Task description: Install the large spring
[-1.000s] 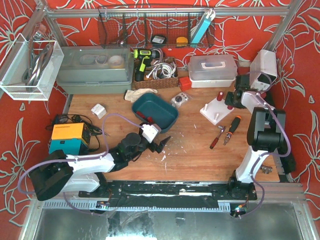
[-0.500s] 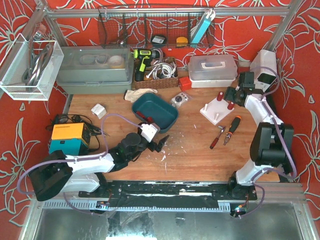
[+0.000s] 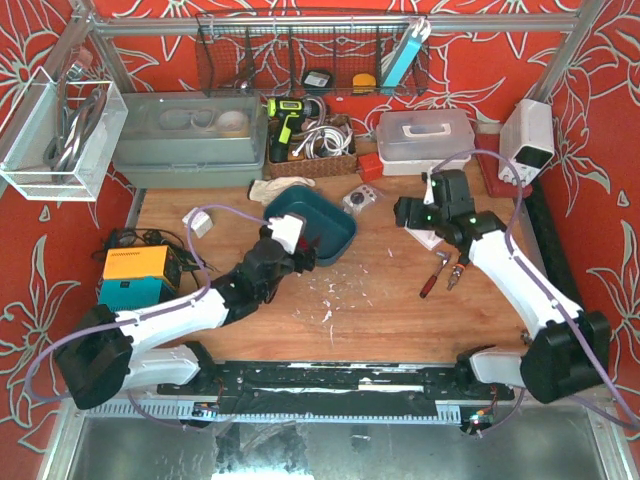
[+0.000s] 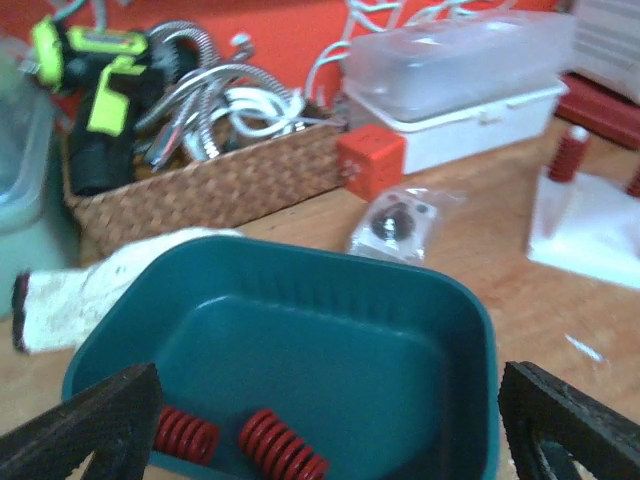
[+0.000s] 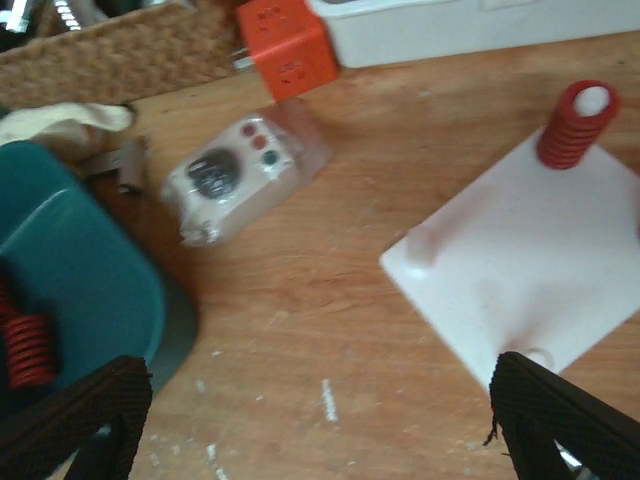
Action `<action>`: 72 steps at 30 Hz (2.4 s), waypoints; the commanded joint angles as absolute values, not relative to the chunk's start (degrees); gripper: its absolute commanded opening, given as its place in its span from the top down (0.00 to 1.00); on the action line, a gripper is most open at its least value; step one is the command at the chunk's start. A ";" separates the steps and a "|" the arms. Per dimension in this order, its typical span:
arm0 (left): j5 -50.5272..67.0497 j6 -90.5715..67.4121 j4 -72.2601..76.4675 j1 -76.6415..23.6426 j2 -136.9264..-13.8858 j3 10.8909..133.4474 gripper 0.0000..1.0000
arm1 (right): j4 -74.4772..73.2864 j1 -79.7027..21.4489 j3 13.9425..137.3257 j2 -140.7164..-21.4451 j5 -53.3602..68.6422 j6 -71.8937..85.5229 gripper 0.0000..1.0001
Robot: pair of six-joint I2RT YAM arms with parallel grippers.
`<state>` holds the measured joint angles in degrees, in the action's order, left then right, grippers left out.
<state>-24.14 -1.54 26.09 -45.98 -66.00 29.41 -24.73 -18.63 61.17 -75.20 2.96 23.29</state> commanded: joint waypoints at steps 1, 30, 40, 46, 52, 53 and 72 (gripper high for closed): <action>-24.50 -5.44 17.12 -40.96 -66.92 33.89 0.13 | -22.49 -22.76 54.83 -69.20 3.55 23.71 0.05; -9.42 4.91 -27.31 -24.87 -96.72 74.84 0.47 | -9.68 -32.57 42.93 -65.13 1.93 26.08 0.01; -7.00 7.65 -34.55 -24.51 -112.73 83.31 0.51 | -7.99 -33.15 41.87 -68.92 3.03 26.75 0.01; -11.27 8.44 -40.99 -24.14 -118.45 88.27 0.45 | -9.21 -33.75 44.78 -76.04 4.88 26.70 0.01; -9.24 8.22 -41.53 -23.64 -116.15 88.46 0.40 | -9.07 -35.03 45.19 -77.30 4.78 26.30 0.01; -8.81 8.14 -41.29 -23.64 -115.31 88.50 0.40 | -9.24 -34.99 45.19 -77.22 4.61 26.20 0.01; -2.98 -8.73 -46.63 -26.01 -110.54 91.37 0.37 | -45.66 -35.10 64.08 -69.08 1.60 21.05 0.01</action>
<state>-4.29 -4.14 -39.24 -25.12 -108.44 86.06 -33.41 -34.92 57.54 -72.93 1.58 21.63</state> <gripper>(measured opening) 0.630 0.990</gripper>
